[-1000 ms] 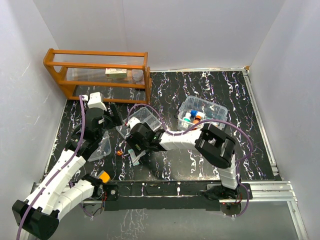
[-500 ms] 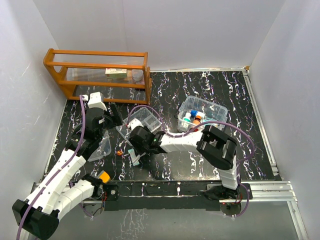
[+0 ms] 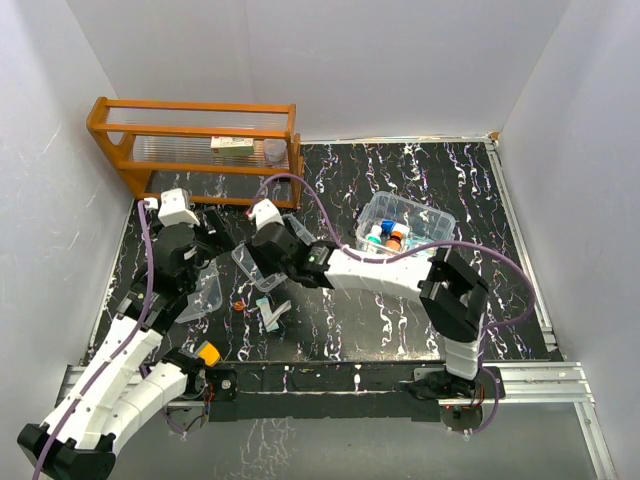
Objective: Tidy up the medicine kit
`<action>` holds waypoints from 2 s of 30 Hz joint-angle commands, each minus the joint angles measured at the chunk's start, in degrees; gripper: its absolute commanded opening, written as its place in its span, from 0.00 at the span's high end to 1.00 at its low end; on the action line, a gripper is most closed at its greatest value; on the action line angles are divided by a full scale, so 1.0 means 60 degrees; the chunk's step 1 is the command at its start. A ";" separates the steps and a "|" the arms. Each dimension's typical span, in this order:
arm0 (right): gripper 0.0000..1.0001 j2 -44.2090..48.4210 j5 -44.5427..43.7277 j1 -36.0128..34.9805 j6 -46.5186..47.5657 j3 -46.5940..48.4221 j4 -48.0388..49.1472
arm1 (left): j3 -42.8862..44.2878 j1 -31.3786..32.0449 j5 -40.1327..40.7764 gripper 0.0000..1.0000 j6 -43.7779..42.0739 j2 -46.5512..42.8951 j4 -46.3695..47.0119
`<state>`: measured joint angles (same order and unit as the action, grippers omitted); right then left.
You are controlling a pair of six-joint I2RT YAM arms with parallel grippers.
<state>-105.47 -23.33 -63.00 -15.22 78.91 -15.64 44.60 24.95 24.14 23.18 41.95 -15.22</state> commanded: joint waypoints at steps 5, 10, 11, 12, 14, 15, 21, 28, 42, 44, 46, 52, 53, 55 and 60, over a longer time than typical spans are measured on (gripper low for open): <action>0.42 -0.1483 0.0473 0.1084 0.1450 0.1850 0.1425 | -0.0183 0.0020 0.0913 0.21 0.0181 -0.0697 -0.0084; 0.42 -0.2357 0.1003 0.1386 0.1843 0.2515 0.1503 | -0.0318 0.0017 0.1435 0.21 0.0280 -0.1019 -0.0092; 0.42 -0.2492 0.1093 0.1400 0.1938 0.2618 0.1515 | -0.0322 0.0017 0.1474 0.21 0.0282 -0.1040 -0.0082; 0.42 -0.2609 0.1159 0.1416 0.2012 0.2704 0.1532 | -0.0338 0.0024 0.1496 0.21 0.0282 -0.1045 -0.0070; 0.42 -0.2821 0.1298 0.1467 0.2080 0.2890 0.1537 | -0.0340 0.0024 0.1498 0.21 0.0269 -0.1020 -0.0069; 0.42 -0.2907 0.1379 0.1500 0.2103 0.2937 0.1537 | -0.0336 0.0017 0.1495 0.21 0.0275 -0.0993 -0.0081; 0.41 -0.3274 0.1792 0.1599 0.2223 0.2977 0.1523 | -0.0314 0.0017 0.1455 0.20 0.0293 -0.0801 -0.0085; 0.37 -0.3602 0.1731 0.1622 0.2337 0.3139 0.1427 | -0.0306 0.0020 0.1318 0.20 0.0244 -0.0712 -0.0077; 0.29 -0.3254 0.1443 0.1660 0.1908 0.3557 0.1200 | -0.0279 0.0008 0.0988 0.20 0.0136 -0.0532 -0.0054; 0.29 -0.3272 0.1382 0.1664 0.1854 0.3662 0.1193 | -0.0278 0.0015 0.0979 0.20 0.0136 -0.0532 -0.0056; 0.29 -0.3295 0.1355 0.1653 0.1796 0.3747 0.1134 | -0.0276 0.0020 0.0983 0.20 0.0128 -0.0532 -0.0063; 0.32 -0.2879 0.1358 0.1715 0.1394 0.3560 0.1216 | -0.0311 0.0018 0.0936 0.20 0.0163 -0.0507 -0.0056; 0.34 -0.2808 0.1370 0.1732 0.1310 0.3470 0.1248 | -0.0301 0.0020 0.0909 0.20 0.0165 -0.0491 -0.0045; 0.45 -0.2740 0.1504 0.1806 0.1140 0.3216 0.1259 | -0.0286 0.0017 0.0872 0.20 0.0180 -0.0461 -0.0040; 0.59 -0.2846 0.1740 0.1843 0.1016 0.2728 0.1259 | -0.0305 0.0016 0.0785 0.20 0.0209 -0.0445 -0.0052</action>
<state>-125.58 -13.50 -52.45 -7.55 96.68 -10.33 43.07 24.95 29.30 24.49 39.35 -15.88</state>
